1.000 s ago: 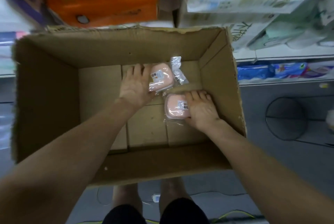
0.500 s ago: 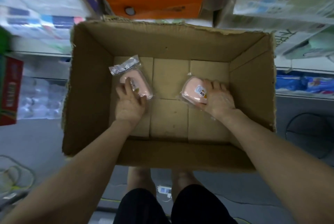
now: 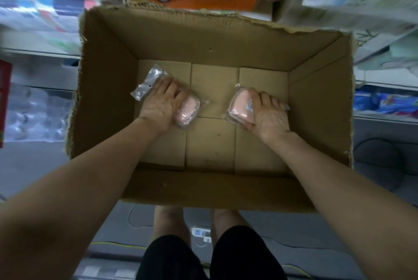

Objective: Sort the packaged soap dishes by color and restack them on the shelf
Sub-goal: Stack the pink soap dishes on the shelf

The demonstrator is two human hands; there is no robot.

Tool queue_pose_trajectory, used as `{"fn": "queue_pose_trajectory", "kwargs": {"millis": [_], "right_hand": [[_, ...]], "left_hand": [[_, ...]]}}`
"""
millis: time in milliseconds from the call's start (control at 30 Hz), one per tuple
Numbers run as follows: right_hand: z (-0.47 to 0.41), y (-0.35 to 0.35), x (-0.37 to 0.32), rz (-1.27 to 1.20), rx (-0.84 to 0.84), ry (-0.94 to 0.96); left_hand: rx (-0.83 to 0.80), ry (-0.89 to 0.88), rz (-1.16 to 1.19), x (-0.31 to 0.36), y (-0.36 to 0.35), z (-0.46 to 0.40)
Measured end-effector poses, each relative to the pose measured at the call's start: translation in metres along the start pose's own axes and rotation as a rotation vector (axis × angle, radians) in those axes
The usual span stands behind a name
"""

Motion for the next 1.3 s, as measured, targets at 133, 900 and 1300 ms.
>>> {"fn": "queue_pose_trajectory", "kwargs": {"millis": [133, 900, 1300], "right_hand": [[0.009, 0.014, -0.002, -0.025, 0.01, -0.024], [0.06, 0.336, -0.099, 0.146, 0.76, 0.498], [-0.005, 0.472, -0.149, 0.123, 0.918, 0.414]], "left_hand": [[0.04, 0.111, 0.27, 0.003, 0.022, 0.018], [0.886, 0.372, 0.281, -0.084, 0.244, 0.176], [1.009, 0.379, 0.094, -0.224, 0.379, 0.158]]}}
Point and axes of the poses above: each hand's wrist, its own z-axis away from the middle knuckle, its own y-axis out of the back of the hand, x = y × z, the point moved 4 cm from there along -z, towards the middle knuckle, and after that the axes turned 6 degrees about x, right-handed, at the moved point
